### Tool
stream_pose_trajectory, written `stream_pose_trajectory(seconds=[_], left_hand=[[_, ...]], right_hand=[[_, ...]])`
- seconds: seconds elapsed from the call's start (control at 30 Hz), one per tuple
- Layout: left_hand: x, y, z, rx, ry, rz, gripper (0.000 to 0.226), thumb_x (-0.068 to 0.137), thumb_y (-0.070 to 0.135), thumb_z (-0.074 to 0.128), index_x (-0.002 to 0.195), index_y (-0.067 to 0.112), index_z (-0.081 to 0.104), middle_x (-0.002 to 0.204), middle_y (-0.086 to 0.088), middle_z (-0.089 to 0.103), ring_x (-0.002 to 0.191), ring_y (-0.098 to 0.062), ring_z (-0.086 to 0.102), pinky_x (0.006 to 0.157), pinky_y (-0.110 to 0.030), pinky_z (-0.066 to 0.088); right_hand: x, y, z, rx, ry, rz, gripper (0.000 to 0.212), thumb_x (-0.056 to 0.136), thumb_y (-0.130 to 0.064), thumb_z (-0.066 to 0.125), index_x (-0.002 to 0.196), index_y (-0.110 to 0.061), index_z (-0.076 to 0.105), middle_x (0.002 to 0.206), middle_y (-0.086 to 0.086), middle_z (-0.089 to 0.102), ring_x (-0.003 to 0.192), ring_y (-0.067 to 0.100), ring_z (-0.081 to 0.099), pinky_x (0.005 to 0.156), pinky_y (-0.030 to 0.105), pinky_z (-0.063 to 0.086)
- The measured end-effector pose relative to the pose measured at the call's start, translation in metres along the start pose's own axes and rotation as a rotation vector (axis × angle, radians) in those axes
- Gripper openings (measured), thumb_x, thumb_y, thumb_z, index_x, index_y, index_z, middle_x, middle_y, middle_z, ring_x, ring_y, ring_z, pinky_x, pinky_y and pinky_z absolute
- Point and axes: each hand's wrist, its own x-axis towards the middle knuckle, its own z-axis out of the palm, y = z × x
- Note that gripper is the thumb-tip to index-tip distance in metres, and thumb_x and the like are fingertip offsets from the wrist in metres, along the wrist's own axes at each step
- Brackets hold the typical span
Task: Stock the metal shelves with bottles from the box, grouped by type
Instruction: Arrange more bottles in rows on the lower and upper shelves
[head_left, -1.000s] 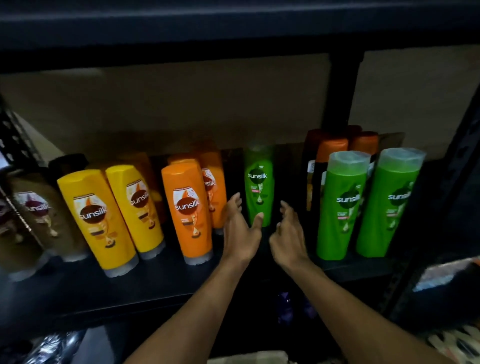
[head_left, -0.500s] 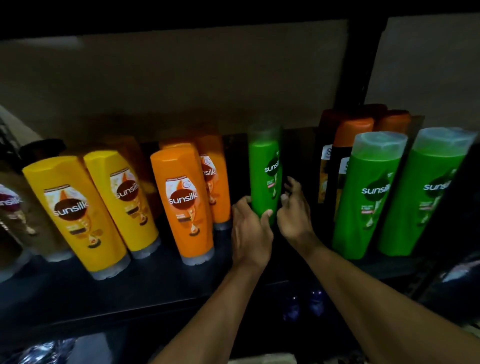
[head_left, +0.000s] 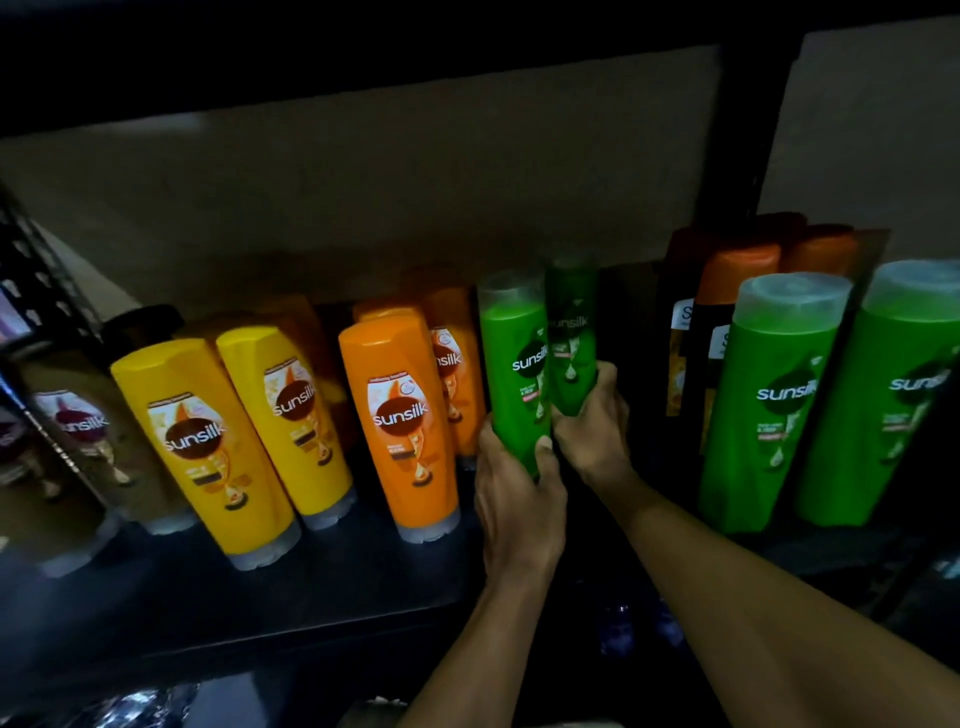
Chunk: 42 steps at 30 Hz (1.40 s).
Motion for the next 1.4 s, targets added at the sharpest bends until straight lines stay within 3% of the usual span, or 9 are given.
stream_pose_trajectory(seconds=[0.13,0.27,0.37,0.53,0.7,0.8,0.87,1.0,1.4], left_hand=[[0.001,0.003,-0.004,-0.068,0.036,0.001,0.052,0.098,0.026,0.065,0.144,0.019,0.042,0.123,0.007,0.055,0.107,-0.008,0.053,0.090,-0.023,0.041],[-0.002,0.002,-0.003,-0.039,0.051,0.012,0.048,0.100,0.023,0.062,0.142,0.014,0.042,0.129,-0.006,0.059,0.114,-0.021,0.058,0.093,-0.032,0.046],[-0.005,0.003,-0.002,-0.012,0.082,0.039,0.047,0.101,0.022,0.060,0.142,0.009,0.042,0.131,-0.011,0.059,0.116,-0.027,0.059,0.096,-0.038,0.049],[-0.001,0.006,-0.002,-0.056,0.096,0.020,0.060,0.094,0.031,0.071,0.144,0.011,0.044,0.135,-0.008,0.060,0.120,-0.024,0.059,0.101,-0.043,0.051],[0.002,0.000,-0.004,-0.115,0.088,0.009,0.055,0.094,0.026,0.071,0.142,0.013,0.047,0.127,-0.001,0.059,0.111,-0.014,0.056,0.092,-0.031,0.047],[0.003,-0.004,-0.003,-0.136,0.061,0.039,0.048,0.096,0.025,0.069,0.139,0.017,0.048,0.123,0.004,0.060,0.110,-0.015,0.059,0.090,-0.031,0.050],[0.004,-0.004,-0.003,-0.146,0.048,0.056,0.046,0.097,0.024,0.067,0.138,0.018,0.048,0.123,0.006,0.060,0.109,-0.014,0.060,0.090,-0.030,0.050],[0.005,-0.006,-0.002,-0.153,0.023,0.083,0.045,0.097,0.024,0.067,0.139,0.018,0.051,0.127,0.006,0.061,0.114,-0.013,0.059,0.095,-0.033,0.051],[0.006,-0.005,-0.003,-0.154,0.014,0.094,0.045,0.096,0.021,0.069,0.139,0.018,0.054,0.124,0.012,0.059,0.115,-0.006,0.055,0.085,-0.001,0.037]], right_hand=[[-0.015,0.003,-0.010,0.011,0.056,-0.006,0.062,0.078,-0.023,0.082,0.126,-0.011,0.045,0.120,0.010,0.064,0.110,0.027,0.061,0.090,0.029,0.047],[-0.025,0.004,-0.017,-0.018,0.072,0.013,0.068,0.074,-0.030,0.084,0.128,-0.014,0.045,0.120,0.010,0.063,0.112,0.030,0.062,0.095,0.040,0.052],[-0.029,0.000,-0.018,-0.012,0.085,-0.007,0.080,0.071,-0.038,0.087,0.132,-0.013,0.042,0.125,0.010,0.058,0.116,0.029,0.057,0.099,0.041,0.050],[-0.030,0.001,-0.021,-0.104,0.125,-0.008,0.065,0.077,-0.036,0.083,0.125,-0.008,0.050,0.123,0.013,0.050,0.118,0.032,0.053,0.097,0.035,0.043],[-0.028,0.003,-0.020,-0.057,0.126,0.005,0.078,0.076,-0.035,0.085,0.141,-0.014,0.048,0.126,0.009,0.046,0.121,0.028,0.052,0.099,0.025,0.038],[-0.027,0.004,-0.019,-0.061,0.151,0.008,0.087,0.073,-0.037,0.086,0.146,-0.019,0.042,0.132,0.010,0.052,0.126,0.029,0.052,0.106,0.041,0.045],[-0.028,0.004,-0.019,-0.047,0.184,0.003,0.081,0.072,-0.033,0.087,0.140,-0.018,0.046,0.130,0.009,0.056,0.123,0.028,0.054,0.104,0.043,0.047],[-0.029,0.004,-0.022,-0.034,0.205,0.018,0.066,0.077,-0.028,0.084,0.133,-0.016,0.052,0.128,0.007,0.060,0.120,0.026,0.057,0.100,0.034,0.047],[-0.022,0.014,-0.018,-0.006,0.206,0.065,0.074,0.080,-0.036,0.081,0.142,-0.016,0.047,0.137,0.010,0.057,0.127,0.030,0.053,0.106,0.043,0.046]])
